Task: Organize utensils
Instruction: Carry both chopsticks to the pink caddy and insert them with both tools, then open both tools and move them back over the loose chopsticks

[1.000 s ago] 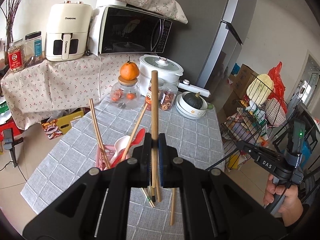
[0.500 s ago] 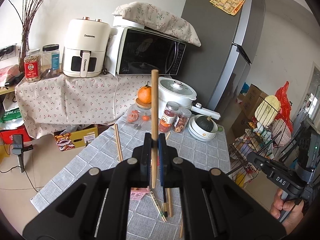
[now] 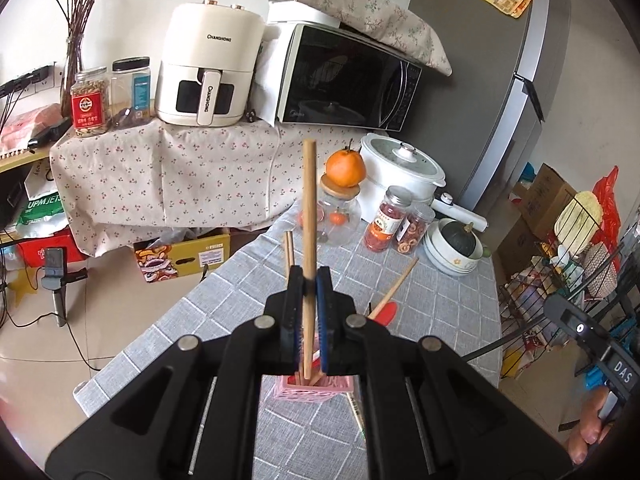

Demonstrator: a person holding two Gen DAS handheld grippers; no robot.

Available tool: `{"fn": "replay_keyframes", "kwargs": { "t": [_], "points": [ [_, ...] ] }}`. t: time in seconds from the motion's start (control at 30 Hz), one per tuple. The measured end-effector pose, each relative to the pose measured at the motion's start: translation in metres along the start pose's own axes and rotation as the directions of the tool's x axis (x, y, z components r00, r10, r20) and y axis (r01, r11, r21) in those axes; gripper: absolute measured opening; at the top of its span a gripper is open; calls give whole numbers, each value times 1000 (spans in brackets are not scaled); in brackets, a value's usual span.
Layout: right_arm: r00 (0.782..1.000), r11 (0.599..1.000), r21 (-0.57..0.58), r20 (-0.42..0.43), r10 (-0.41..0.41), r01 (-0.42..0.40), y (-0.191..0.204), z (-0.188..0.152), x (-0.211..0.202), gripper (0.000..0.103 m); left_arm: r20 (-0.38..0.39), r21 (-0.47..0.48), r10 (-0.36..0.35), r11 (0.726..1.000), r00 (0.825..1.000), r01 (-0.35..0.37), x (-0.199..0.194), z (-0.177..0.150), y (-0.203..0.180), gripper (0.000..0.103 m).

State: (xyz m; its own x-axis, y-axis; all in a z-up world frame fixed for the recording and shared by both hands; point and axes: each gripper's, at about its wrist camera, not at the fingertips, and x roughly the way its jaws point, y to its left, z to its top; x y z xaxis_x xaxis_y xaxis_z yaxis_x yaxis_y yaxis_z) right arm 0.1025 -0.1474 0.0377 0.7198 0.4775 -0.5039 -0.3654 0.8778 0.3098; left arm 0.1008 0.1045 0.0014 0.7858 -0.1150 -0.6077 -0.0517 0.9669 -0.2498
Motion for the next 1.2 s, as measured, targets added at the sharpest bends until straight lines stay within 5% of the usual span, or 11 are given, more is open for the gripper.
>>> {"fn": "replay_keyframes", "kwargs": {
  "t": [0.37, 0.77, 1.1, 1.2],
  "points": [
    [998, 998, 32, -36, 49, -48, 13, -2, 47, 6, -128, -3, 29, 1000, 991, -30, 38, -4, 0, 7],
    [985, 1000, -10, -170, -6, 5, 20, -21, 107, 6, -232, 22, 69, 998, 970, -65, 68, -10, 0, 7],
    [978, 999, 52, -207, 22, -11, 13, -26, 126, 8, -213, 6, 42, 999, 976, -42, 63, -7, -1, 7],
    [980, 997, 66, -195, 44, -31, 12, -21, 119, 13, -212, 6, 27, 1000, 977, -27, 58, -7, -3, 14]
  ]
}}
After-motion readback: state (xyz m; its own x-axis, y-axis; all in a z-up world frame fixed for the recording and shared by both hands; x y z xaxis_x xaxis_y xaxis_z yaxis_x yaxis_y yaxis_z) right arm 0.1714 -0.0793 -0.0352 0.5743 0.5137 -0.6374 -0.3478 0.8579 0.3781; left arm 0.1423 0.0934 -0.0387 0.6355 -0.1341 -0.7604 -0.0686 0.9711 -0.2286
